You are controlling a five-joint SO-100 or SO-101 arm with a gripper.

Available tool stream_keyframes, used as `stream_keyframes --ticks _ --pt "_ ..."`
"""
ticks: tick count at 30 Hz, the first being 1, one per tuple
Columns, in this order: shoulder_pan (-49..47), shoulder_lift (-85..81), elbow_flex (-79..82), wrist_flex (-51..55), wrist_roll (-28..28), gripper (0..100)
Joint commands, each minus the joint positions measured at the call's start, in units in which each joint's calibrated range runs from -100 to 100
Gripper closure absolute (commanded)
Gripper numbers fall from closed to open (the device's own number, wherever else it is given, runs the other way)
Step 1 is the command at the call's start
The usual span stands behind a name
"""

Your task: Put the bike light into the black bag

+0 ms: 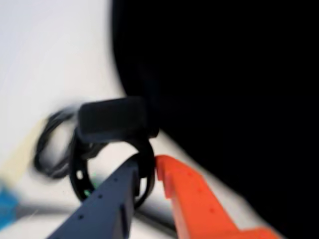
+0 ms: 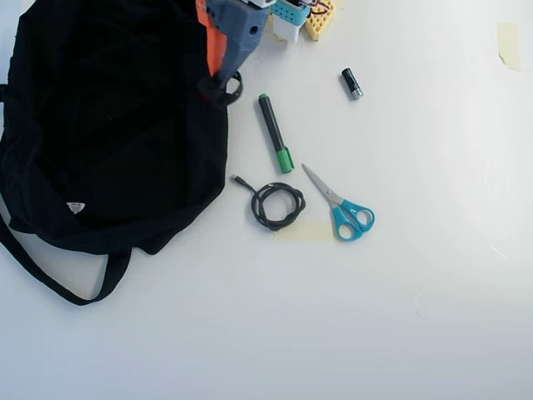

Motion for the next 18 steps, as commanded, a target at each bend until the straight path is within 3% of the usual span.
stream_keyframes --ticks 1,6,13,18 --pt "10.68 0.31 -0.52 -3.46 3.45 98" --pt "18.61 8.69 -0.88 -8.62 5.44 98" --pt "30.05 32.76 -4.20 -25.76 6.07 97" --pt "27.21 31.76 -15.88 -15.00 3.34 65"
